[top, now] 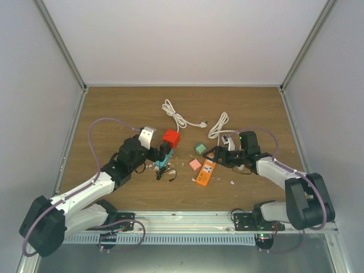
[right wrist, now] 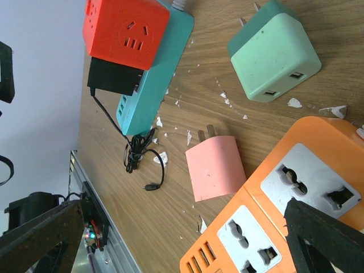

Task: Insert the plug

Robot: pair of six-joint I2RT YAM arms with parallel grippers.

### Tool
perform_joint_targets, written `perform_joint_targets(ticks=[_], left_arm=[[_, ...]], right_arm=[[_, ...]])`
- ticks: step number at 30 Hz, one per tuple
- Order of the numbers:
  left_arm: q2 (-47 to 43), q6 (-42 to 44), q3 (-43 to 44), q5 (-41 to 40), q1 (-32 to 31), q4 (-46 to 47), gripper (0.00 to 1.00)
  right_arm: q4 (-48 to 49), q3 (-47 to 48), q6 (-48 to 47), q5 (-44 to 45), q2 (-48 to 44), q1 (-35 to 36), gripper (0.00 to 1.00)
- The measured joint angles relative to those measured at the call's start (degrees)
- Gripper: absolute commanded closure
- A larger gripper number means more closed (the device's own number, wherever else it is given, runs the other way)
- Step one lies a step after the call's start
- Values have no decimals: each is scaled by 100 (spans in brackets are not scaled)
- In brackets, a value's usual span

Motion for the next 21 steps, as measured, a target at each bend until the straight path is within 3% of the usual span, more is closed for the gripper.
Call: perform_joint_targets(ticks=[21], left_arm=[[98,-138,87,601,468,61,1]], right_arm=[[46,0,0,-90,129,0,2]])
